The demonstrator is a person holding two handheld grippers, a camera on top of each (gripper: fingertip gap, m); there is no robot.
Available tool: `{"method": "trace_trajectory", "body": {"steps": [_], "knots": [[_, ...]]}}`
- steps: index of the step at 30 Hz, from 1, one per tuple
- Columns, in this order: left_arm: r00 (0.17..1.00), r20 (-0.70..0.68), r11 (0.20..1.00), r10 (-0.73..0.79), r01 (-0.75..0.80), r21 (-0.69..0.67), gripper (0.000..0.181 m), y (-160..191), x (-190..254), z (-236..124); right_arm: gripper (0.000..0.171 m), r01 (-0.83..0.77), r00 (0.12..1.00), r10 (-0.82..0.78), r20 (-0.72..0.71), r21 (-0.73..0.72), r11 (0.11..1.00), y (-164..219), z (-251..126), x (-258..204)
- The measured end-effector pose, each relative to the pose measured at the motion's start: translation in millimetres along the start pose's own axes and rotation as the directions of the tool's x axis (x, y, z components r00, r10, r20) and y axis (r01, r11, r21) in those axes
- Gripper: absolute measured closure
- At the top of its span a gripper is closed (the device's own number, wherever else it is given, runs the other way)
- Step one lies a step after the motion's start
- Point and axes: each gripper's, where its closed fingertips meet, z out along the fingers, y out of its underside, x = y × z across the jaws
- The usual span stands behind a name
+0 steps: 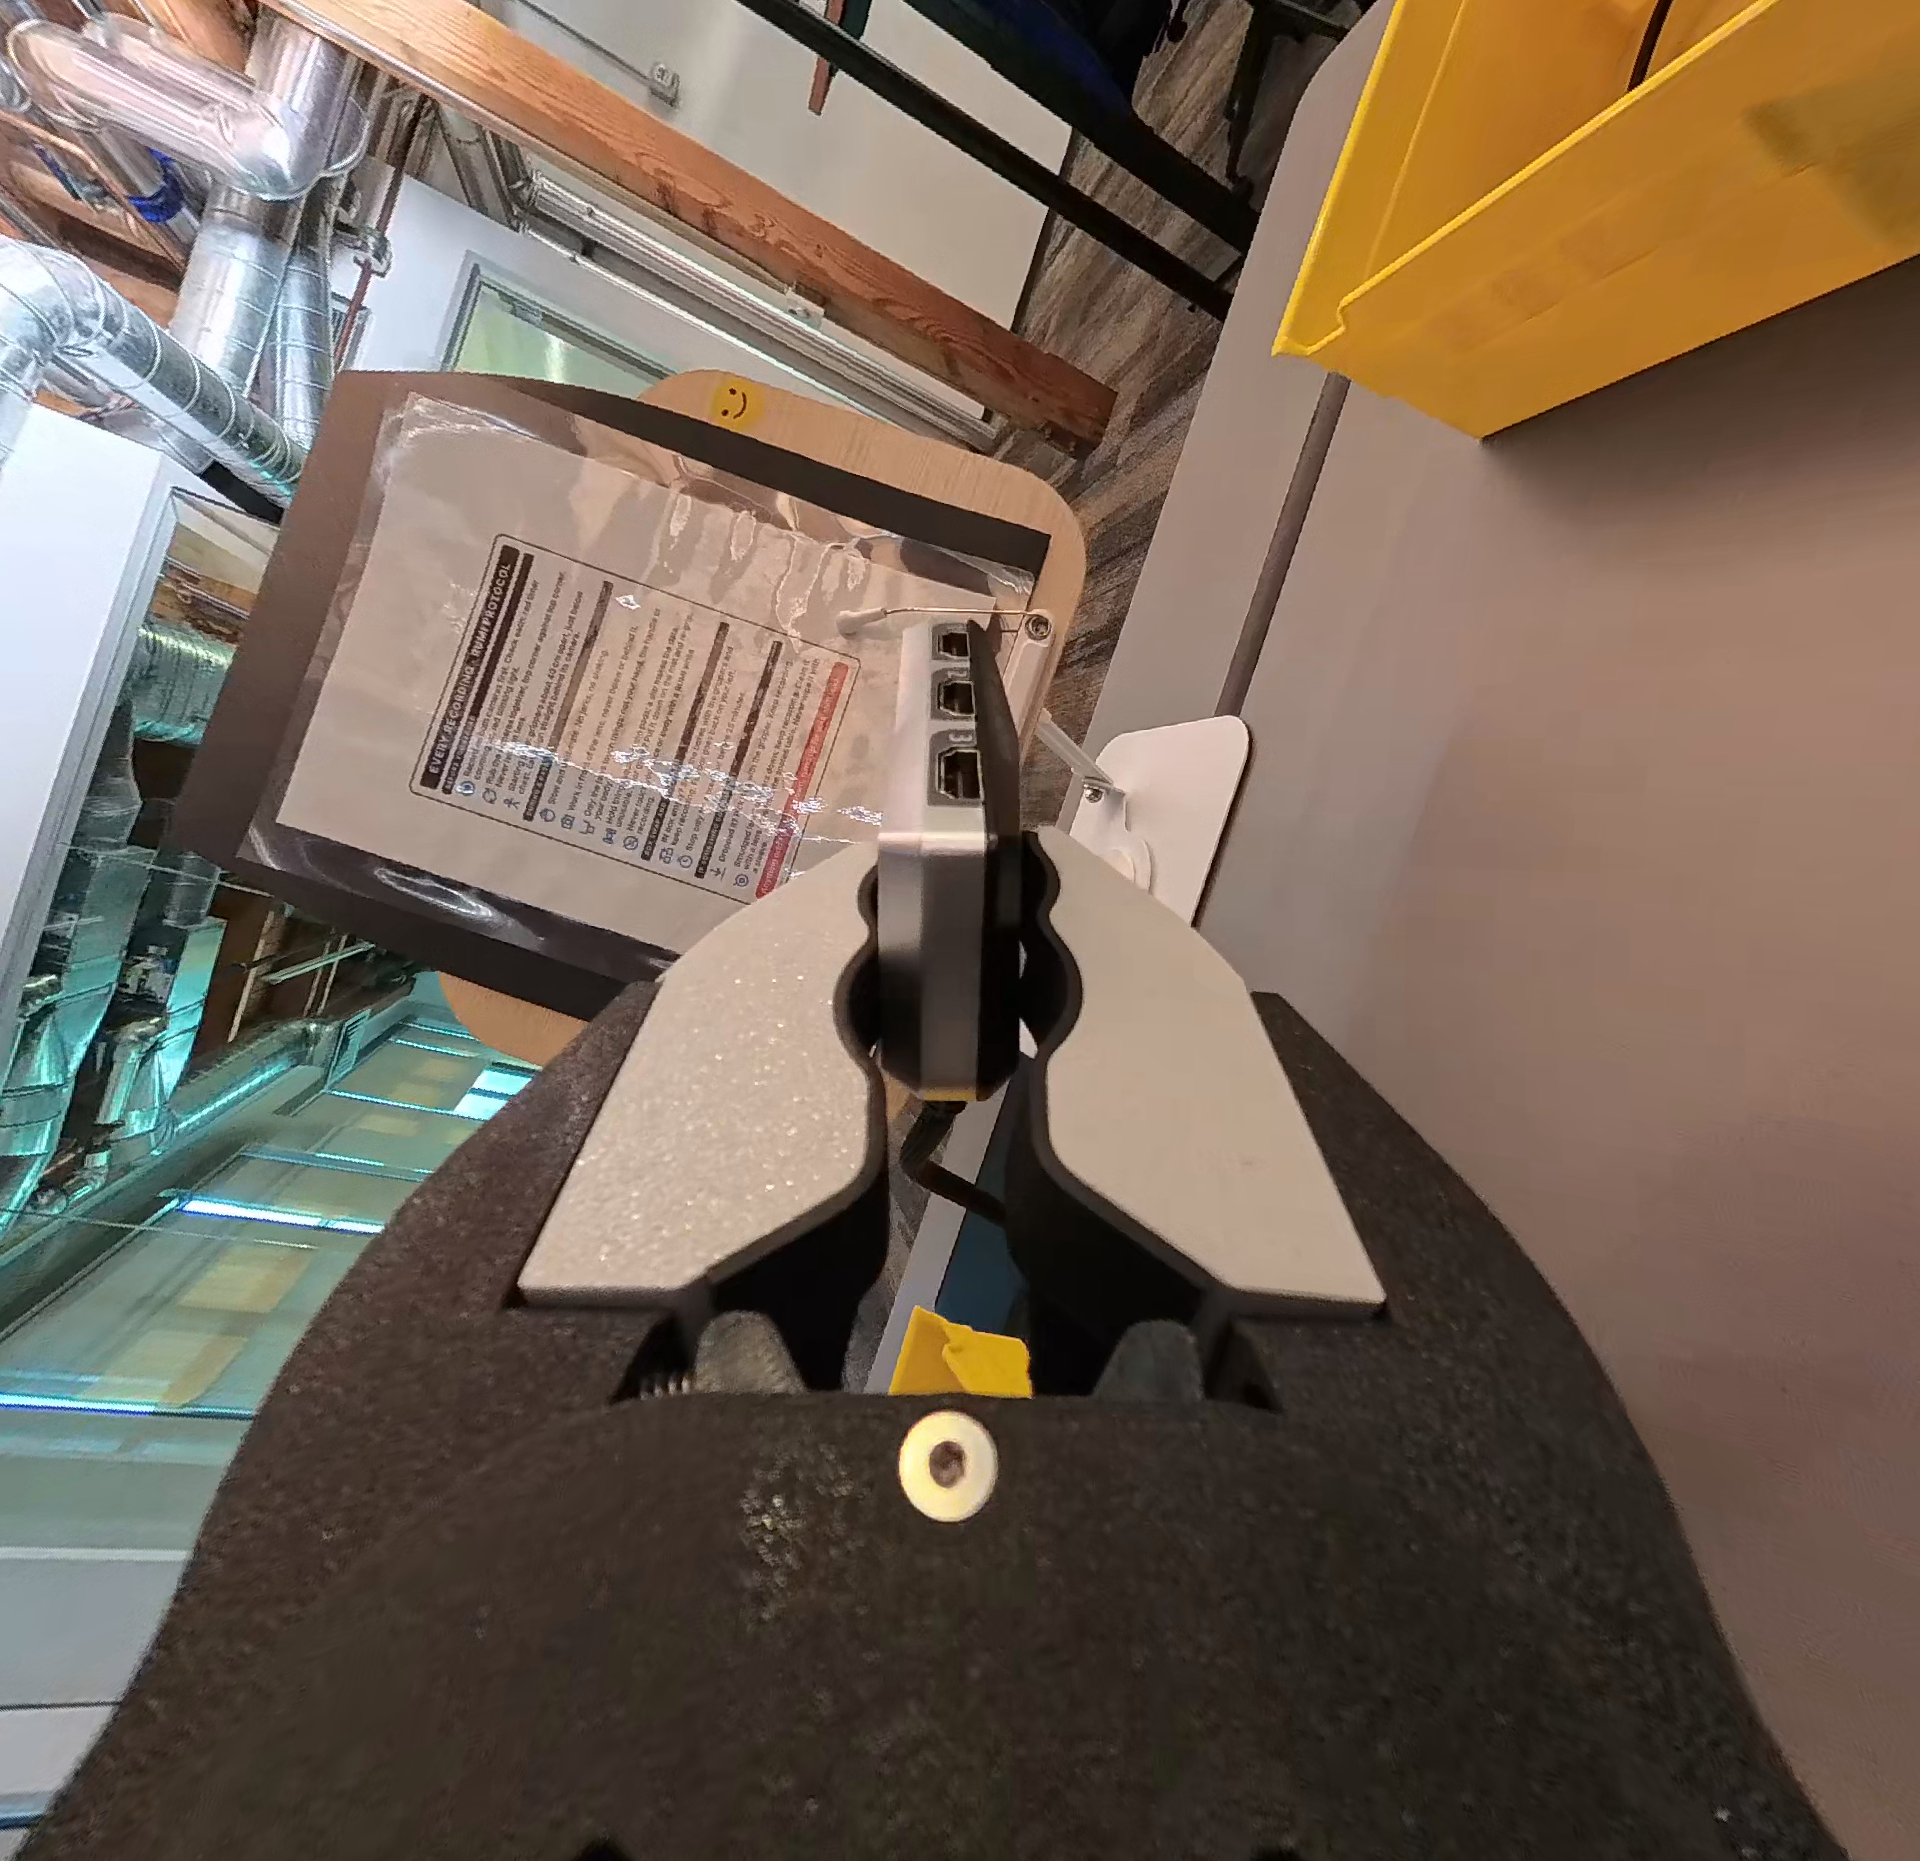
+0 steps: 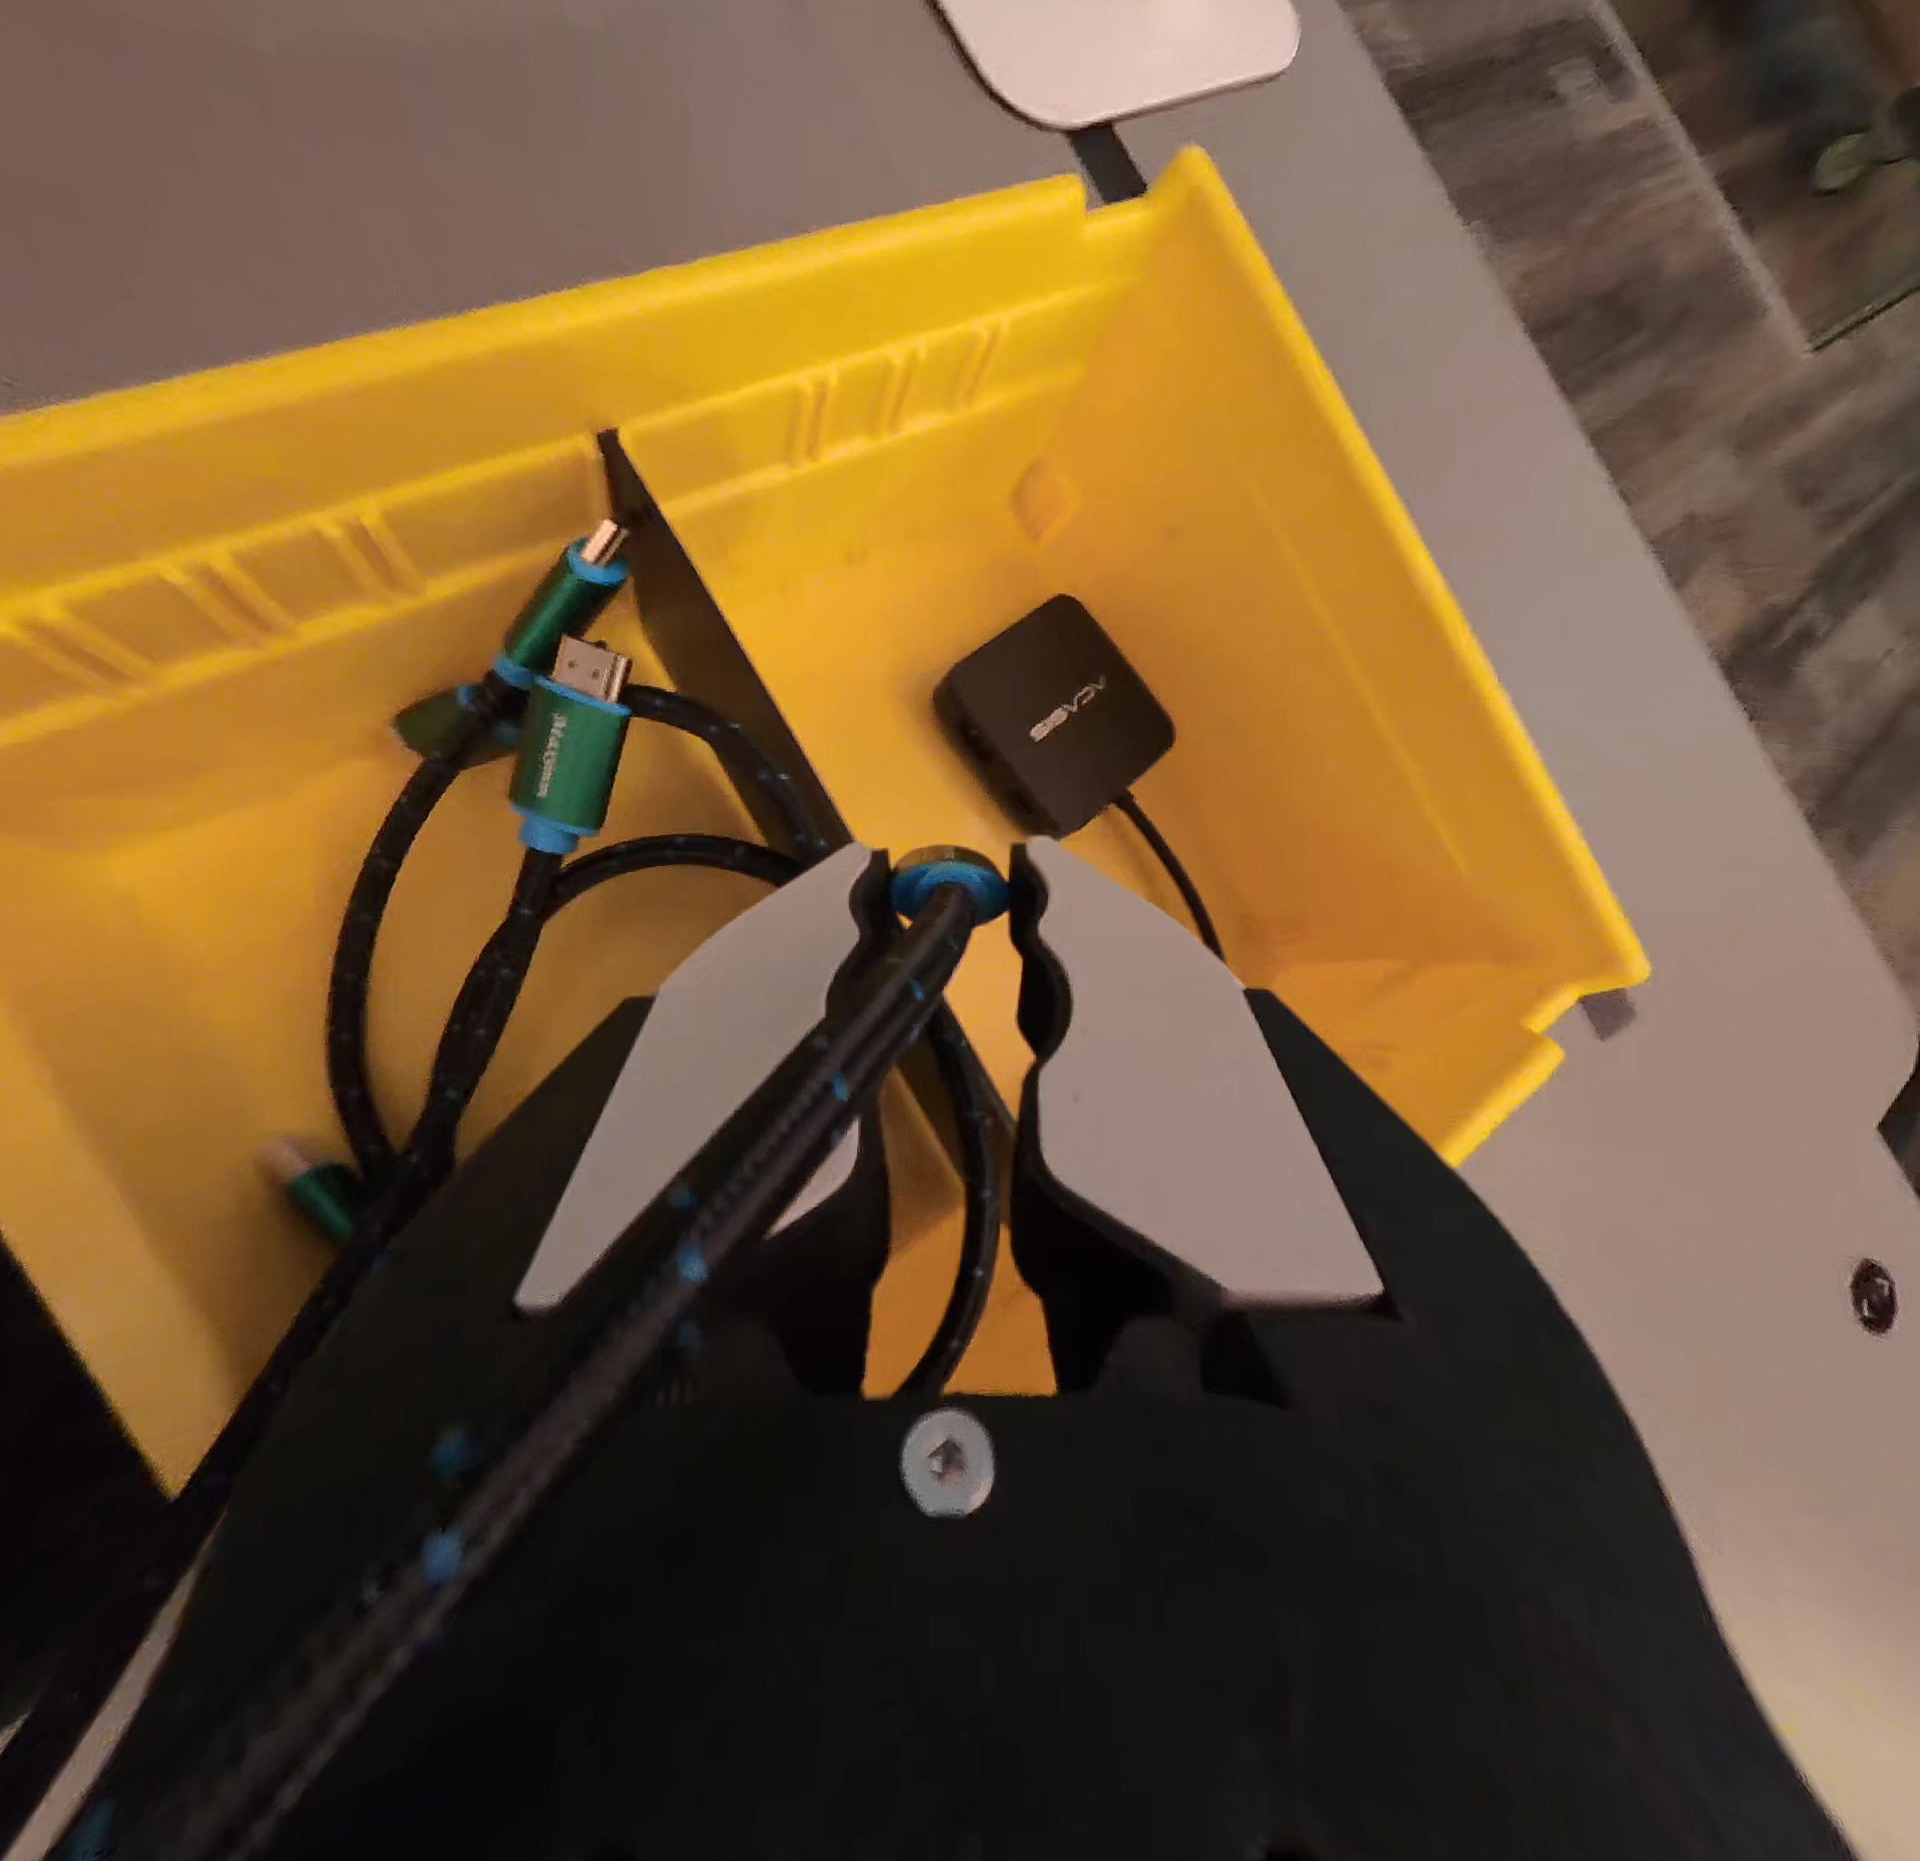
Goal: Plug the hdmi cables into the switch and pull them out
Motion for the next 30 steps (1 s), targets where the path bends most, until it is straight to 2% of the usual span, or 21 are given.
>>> {"method": "trace_trajectory", "body": {"steps": [4,9,12,18,23,26,28,30], "knots": [[1.000,-0.006,1.000,0.008,-0.008,-0.008,0.160,1,2,2,0.148,-0.066,0.995,0.049,-0.088,-0.192,0.979,20,-17,8],[1.000,-0.018,1.000,0.015,-0.015,-0.007,0.160,-1,4,1,0.143,-0.123,0.991,0.112,-0.072,-0.158,0.980,6,-30,-2],[0.999,-0.028,1.000,0.023,-0.023,-0.007,0.160,-2,6,0,0.136,-0.153,0.976,0.096,-0.195,-0.305,0.940,34,-37,15],[1.000,-0.023,1.000,0.017,-0.017,-0.004,0.160,-2,4,-1,0.132,-0.296,0.895,0.073,-0.439,-0.466,0.834,77,-74,44],[1.000,-0.021,1.000,0.012,-0.013,-0.011,0.160,0,2,-1,0.132,-0.512,0.737,0.200,-0.646,-0.340,0.789,103,-115,73],[1.000,-0.021,1.000,0.016,-0.017,-0.017,0.160,0,3,0,0.134,-0.552,0.658,0.318,-0.682,-0.150,0.820,104,-134,84],[1.000,-0.022,1.000,0.018,-0.019,-0.022,0.160,1,4,1,0.136,-0.525,0.695,0.412,-0.590,-0.025,0.851,87,-135,75],[1.000,-0.024,0.999,0.019,-0.019,-0.027,0.160,2,5,3,0.136,-0.443,0.789,0.414,-0.455,0.045,0.895,58,-130,56]]}}
